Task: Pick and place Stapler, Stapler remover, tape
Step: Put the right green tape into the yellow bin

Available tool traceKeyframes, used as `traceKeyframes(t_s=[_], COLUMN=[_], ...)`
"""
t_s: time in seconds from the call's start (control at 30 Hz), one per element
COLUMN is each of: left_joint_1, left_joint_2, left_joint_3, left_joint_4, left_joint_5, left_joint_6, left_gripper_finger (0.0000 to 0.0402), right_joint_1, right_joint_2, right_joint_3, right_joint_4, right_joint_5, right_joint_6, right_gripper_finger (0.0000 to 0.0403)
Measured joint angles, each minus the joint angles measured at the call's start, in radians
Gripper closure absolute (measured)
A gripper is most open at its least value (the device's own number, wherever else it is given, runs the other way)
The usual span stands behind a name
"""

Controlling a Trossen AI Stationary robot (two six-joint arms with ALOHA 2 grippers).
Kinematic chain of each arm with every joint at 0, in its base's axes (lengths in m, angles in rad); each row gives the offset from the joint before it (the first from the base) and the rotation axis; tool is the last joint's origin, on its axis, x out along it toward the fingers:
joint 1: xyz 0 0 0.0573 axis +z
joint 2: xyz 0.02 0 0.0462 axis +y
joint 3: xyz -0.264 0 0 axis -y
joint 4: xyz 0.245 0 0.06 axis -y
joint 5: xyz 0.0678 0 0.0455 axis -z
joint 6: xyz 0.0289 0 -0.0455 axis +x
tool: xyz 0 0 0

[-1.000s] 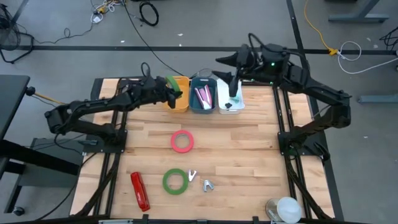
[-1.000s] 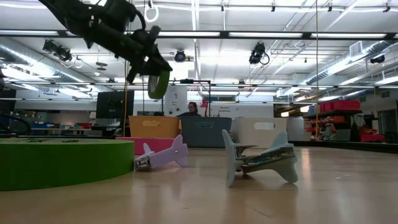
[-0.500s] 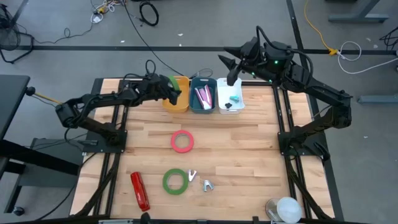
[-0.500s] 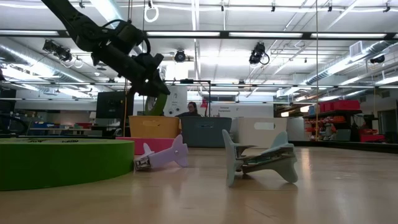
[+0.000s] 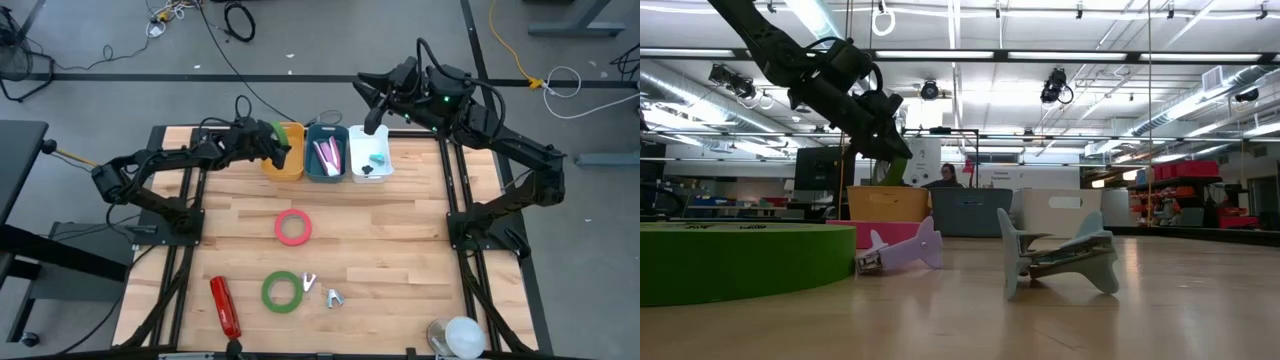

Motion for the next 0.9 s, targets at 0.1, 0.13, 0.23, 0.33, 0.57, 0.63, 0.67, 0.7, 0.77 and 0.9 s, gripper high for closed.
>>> traceKeyframes(t_s=[0.1, 0.13, 0.23, 0.33, 0.57, 0.63, 0.67, 0.7, 0.77, 0.9], left_joint_1=[0.0, 0.0, 0.0, 0.0, 0.002, -0.003, -0.004, -0.007, -0.008, -0.008], left_joint_2=[0.0, 0.0, 0.0, 0.0, 0.0, 0.0, 0.0, 0.0, 0.0, 0.0], left_joint_3=[0.0, 0.0, 0.0, 0.0, 0.0, 0.0, 0.0, 0.0, 0.0, 0.0], left_joint_4=[-0.002, -0.002, -0.001, 0.003, -0.074, -0.078, -0.074, -0.069, -0.059, -0.061], left_joint_5=[0.009, 0.008, 0.009, -0.001, -0.007, -0.007, -0.007, -0.007, -0.007, 0.018], left_joint_6=[0.0, 0.0, 0.015, 0.049, 0.01, 0.012, 0.014, 0.014, 0.016, 0.021], left_gripper_finger=[0.0296, 0.0296, 0.0296, 0.0296, 0.0296, 0.0296, 0.0296, 0.0296, 0.0296, 0.0282], right_joint_1=[0.0, 0.0, 0.0, 0.0, 0.0, 0.0, 0.0, 0.0, 0.0, 0.0], right_joint_2=[0.0, 0.0, 0.0, 0.0, 0.0, 0.0, 0.0, 0.0, 0.0, 0.0], right_joint_3=[0.0, 0.0, 0.0, 0.0, -0.001, -0.001, -0.001, -0.001, -0.001, -0.001], right_joint_4=[0.0, 0.0, 0.0, 0.0, -0.006, -0.006, -0.006, -0.006, -0.006, -0.006], right_joint_5=[0.0, 0.0, 0.0, 0.0, 0.0, 0.0, 0.0, 0.0, 0.0, 0.0], right_joint_6=[0.0, 0.0, 0.0, 0.0, 0.0, 0.0, 0.0, 0.0, 0.0, 0.0], right_gripper_finger=[0.0307, 0.031, 0.0315, 0.0319, 0.0321, 0.0321, 0.0321, 0.0321, 0.0321, 0.0321])
